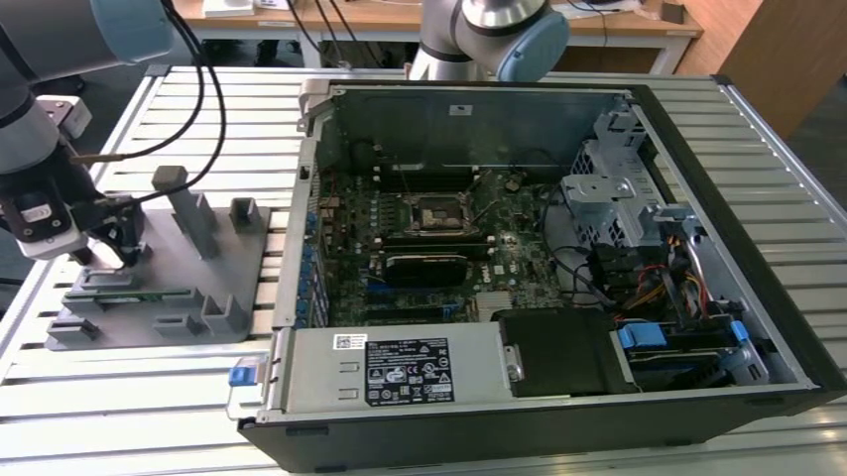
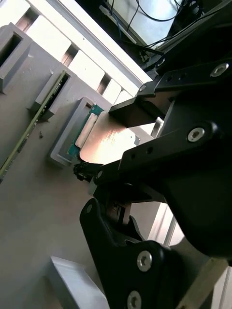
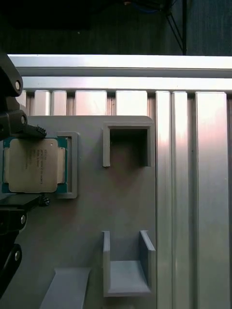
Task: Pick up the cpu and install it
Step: 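Pick up the cpu and move it towards the insertion slot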
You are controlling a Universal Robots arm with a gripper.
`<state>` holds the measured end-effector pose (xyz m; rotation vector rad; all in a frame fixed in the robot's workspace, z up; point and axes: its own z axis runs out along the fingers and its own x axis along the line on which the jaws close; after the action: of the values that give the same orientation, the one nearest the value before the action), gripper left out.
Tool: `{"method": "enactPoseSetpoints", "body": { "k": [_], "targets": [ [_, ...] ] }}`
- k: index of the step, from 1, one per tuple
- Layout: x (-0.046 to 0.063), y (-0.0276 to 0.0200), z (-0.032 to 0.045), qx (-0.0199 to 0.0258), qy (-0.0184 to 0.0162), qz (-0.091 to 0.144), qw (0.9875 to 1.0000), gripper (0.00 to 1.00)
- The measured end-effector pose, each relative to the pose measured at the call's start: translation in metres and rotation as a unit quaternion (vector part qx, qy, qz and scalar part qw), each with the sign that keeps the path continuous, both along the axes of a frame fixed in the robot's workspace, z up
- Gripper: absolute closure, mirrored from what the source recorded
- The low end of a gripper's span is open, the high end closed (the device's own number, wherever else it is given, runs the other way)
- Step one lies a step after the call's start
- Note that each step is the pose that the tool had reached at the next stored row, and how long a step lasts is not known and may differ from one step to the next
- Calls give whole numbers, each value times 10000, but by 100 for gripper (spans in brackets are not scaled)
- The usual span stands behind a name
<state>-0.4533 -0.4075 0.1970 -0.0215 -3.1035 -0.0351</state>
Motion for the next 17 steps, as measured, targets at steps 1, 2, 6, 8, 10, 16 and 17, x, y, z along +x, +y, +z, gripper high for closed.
{"method": "enactPoseSetpoints", "body": {
  "k": [1,2,6,8,10,16,17],
  "targets": [
    [0,0,8,0,0,0,10000,46],
    [0,0,15,0,0,0,10000,46],
    [0,0,43,1,-1,0,10000,46],
    [0,0,52,2,-1,0,10000,46],
    [-1,0,64,1,0,0,10000,46],
    [-1,0,112,15,-5,0,10000,46],
    [-1,0,120,18,-5,0,10000,46]
  ]
}}
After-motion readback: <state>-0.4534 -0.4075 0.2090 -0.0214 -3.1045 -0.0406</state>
